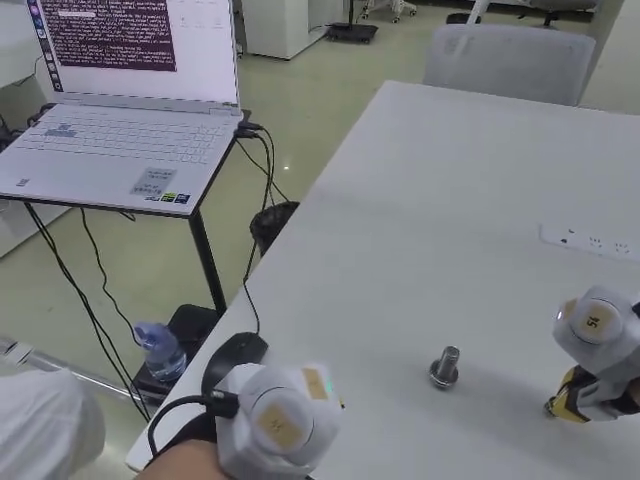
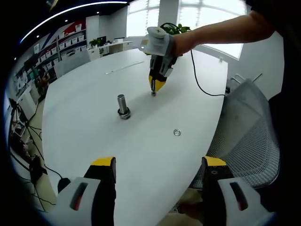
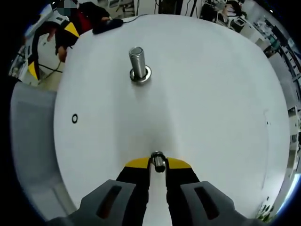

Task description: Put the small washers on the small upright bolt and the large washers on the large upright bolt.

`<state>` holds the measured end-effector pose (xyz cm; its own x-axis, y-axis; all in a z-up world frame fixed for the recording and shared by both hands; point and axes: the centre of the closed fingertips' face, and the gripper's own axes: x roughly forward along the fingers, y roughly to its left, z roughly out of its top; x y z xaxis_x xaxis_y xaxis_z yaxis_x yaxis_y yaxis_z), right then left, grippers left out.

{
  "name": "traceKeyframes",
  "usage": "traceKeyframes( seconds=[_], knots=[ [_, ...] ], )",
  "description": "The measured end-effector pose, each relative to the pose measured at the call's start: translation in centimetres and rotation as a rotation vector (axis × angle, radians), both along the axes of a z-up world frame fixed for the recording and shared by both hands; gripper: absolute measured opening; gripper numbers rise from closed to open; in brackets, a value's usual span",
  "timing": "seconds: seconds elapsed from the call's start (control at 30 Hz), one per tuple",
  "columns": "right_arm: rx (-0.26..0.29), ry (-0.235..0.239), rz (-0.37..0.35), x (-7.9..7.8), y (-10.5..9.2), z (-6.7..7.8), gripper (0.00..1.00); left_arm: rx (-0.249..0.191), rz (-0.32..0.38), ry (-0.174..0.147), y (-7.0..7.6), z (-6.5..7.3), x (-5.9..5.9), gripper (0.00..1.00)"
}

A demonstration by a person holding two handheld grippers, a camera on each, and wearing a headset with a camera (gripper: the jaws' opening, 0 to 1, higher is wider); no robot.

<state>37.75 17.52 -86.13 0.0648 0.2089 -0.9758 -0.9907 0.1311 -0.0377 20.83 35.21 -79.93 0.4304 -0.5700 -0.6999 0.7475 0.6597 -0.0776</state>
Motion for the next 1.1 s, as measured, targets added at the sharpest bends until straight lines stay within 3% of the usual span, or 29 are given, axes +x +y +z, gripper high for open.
traceKeyframes(
  seconds=[0.7,1.1],
  knots=[
    [-0.002,0.005,0.007,-0.13,-0.16,-0.36,0.13,-0.029,0.017,-0.041,-0.45,0.68,0.93,0.83],
    [-0.008,0.020,0.002,-0.24,-0.15,-0.50,0.15,-0.027,0.004,-0.032,-0.86,0.60,0.66,0.85]
  ],
)
